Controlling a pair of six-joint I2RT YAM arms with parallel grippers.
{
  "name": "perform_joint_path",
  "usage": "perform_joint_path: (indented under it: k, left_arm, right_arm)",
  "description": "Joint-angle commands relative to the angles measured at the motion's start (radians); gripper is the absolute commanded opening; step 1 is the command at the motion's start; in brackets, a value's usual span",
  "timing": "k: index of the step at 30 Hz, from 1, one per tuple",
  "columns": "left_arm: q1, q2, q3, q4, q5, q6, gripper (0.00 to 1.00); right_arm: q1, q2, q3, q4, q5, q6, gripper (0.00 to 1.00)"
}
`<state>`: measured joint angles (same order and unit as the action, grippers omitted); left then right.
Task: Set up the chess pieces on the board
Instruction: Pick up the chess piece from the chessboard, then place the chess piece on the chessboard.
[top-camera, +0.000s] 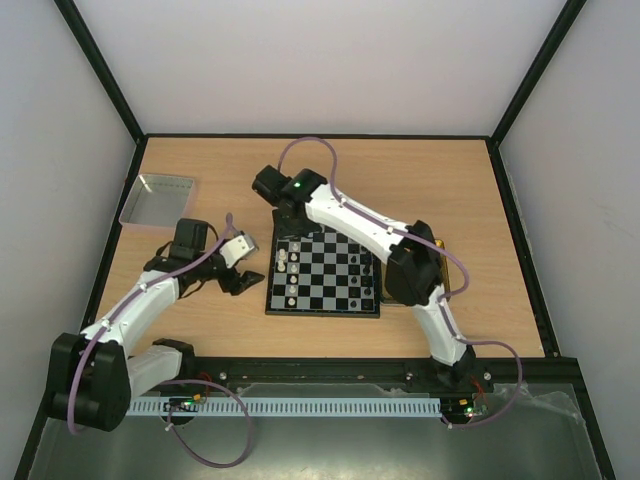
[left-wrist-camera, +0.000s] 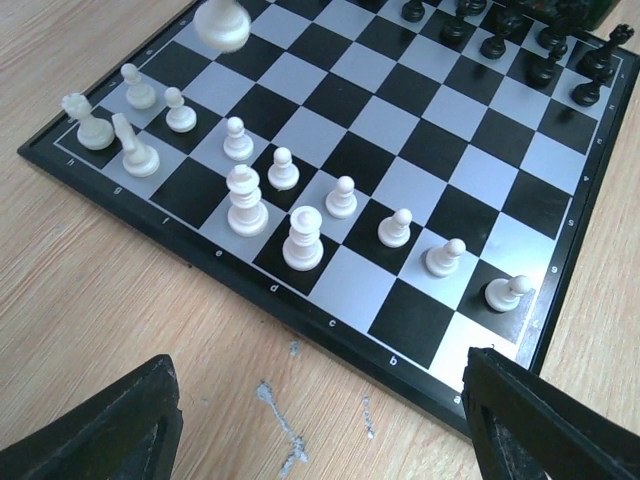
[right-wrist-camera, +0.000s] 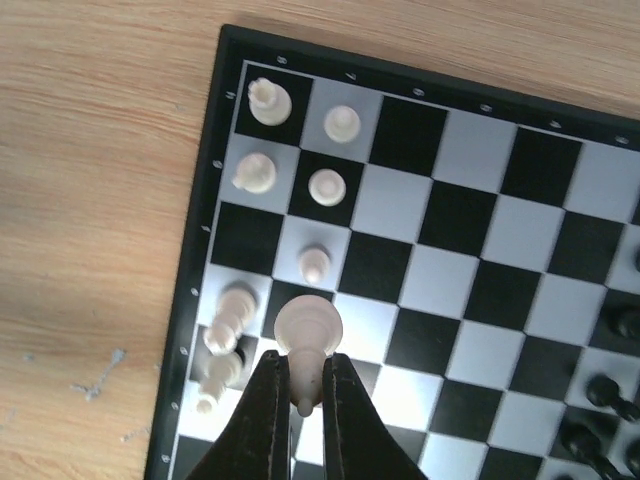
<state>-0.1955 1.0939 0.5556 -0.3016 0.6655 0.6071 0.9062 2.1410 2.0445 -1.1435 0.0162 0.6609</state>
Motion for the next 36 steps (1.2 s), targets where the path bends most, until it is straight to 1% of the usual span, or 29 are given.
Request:
perform_joint_path:
  k: [1, 4, 9, 20, 26, 32, 36]
  left_arm:
    - [0.026, 0.0, 0.009, 0.002, 0.023, 0.013, 0.77]
    - [0.047, 0.0, 0.011, -0.003, 0.017, 0.015, 0.77]
    - [0.078, 0.0, 0.017, -0.014, 0.032, 0.023, 0.77]
    - [0.084, 0.003, 0.015, -0.016, 0.037, 0.027, 0.77]
    - [0.084, -0.005, 0.015, -0.012, 0.053, 0.027, 0.78]
    - [0.084, -0.014, -0.003, 0.075, -0.018, -0.041, 0.73]
    - [0.084, -0.014, -0.01, 0.093, -0.024, -0.053, 0.72]
  right_arm:
    - [-0.004, 0.096, 0.141, -0.092, -0.011, -0.021, 0.02]
    - [-0.006, 0.137, 0.18, -0.1, -0.024, -0.02, 0.02]
    - [-0.006, 0.162, 0.196, -0.092, -0.041, -0.021, 0.02]
    - [-0.005, 0.204, 0.216, -0.061, -0.071, -0.02, 0.02]
    - [-0.005, 0.23, 0.221, -0.051, -0.06, -0.02, 0.02]
    - [-0.005, 0.249, 0.233, -0.038, -0.065, -0.021, 0.02]
    - [-0.005, 0.261, 0.238, -0.032, -0.07, -0.02, 0.02]
